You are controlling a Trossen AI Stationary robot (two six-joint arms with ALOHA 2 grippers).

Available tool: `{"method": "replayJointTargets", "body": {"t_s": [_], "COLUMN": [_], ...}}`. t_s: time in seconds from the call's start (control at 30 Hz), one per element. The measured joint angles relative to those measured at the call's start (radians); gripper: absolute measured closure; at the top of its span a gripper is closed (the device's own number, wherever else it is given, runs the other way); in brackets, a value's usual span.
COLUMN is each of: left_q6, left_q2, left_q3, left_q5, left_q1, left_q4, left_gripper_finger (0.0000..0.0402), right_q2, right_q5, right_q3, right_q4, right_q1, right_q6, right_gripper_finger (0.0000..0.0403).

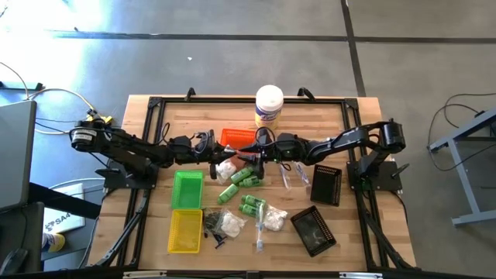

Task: Pick & Place Travel size toiletries
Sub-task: Put the red toothbrush into the orange bin

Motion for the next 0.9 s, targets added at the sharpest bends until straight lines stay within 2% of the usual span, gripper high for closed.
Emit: {"method": "replayJointTargets", "body": {"t_s": [0.17, 0.37, 0.57, 0.63, 0.77, 0.9], "left_q6": [0.004, 0.027, 0.049, 0.047, -0.014, -0.058], "left_q2": [-0.012, -0.075, -0.171, -0.194, -0.198, -0.196], "left_q3": [0.000, 0.001, 0.001, 0.001, 0.001, 0.001], "left_q5": [0.000, -0.012, -0.170, -0.185, -0.225, -0.355], "left_q1": [0.000, 0.000, 0.000, 0.000, 0.000, 0.007], "left_q4": [-0.012, -0.082, -0.208, -0.236, -0.298, -0.345], "left_gripper_finger": [0.0371, 0.0371, 0.0371, 0.0371, 0.0371, 0.0371], "right_q2": [-0.088, -0.199, -0.263, -0.266, -0.261, -0.251], "right_q5": [0.000, 0.004, 0.017, 0.025, 0.026, 0.031], "right_q3": [0.000, 0.000, 0.000, 0.000, 0.000, 0.000], "right_q4": [-0.093, -0.266, -0.358, -0.352, -0.362, -0.358], "right_q1": [0.000, 0.000, 0.001, 0.005, 0.009, 0.009], "right_q6": [-0.048, -0.060, -0.078, -0.072, -0.061, -0.059], "right_gripper_finger": [0.0227, 0.0219, 0.0223, 0.0223, 0.0223, 0.0223]}}
